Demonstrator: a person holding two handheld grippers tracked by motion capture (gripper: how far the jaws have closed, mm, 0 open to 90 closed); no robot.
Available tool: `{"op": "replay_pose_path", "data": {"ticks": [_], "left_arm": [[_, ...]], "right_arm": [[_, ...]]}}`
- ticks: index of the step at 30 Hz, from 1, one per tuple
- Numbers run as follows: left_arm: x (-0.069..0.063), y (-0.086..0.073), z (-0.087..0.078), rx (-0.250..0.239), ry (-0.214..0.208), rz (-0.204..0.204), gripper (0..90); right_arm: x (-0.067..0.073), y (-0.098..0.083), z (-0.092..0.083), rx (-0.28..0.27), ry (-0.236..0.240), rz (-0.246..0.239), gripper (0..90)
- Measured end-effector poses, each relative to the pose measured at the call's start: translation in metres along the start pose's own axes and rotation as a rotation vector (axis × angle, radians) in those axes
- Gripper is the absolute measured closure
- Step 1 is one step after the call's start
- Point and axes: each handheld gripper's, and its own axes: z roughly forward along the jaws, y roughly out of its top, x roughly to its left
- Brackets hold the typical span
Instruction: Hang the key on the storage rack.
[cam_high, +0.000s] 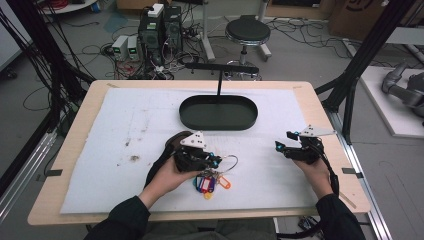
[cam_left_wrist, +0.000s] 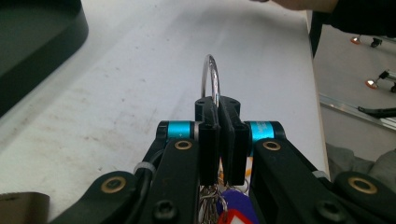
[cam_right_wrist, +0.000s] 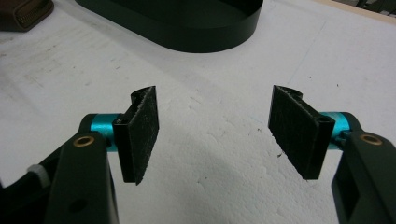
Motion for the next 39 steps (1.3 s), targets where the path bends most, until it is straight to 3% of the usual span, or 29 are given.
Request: {"op": "replay_pose_path", "data": {"ticks": [14, 20, 32, 39], "left_arm": [[0.002, 0.026, -0.034, -0.134, 0.042, 0.04, 86.4], [0.006, 0.041, -0.051, -0.196, 0.08, 0.055, 86.4], [0.032, 0.065, -0.079, -0.28, 0.209, 0.049, 86.6], [0.057, 0.068, -0.09, -0.301, 0.264, 0.004, 86.7]], "right_arm": [[0.0, 0.0, 0.001, 0.002, -0.004, -0.005, 34.7], [0.0, 0.0, 0.001, 0.005, -0.008, -0.004, 34.8], [0.0, 0.0, 0.002, 0.005, -0.008, -0.009, 35.0], [0.0, 0.0, 0.002, 0.007, -0.007, -0.006, 35.0]]}}
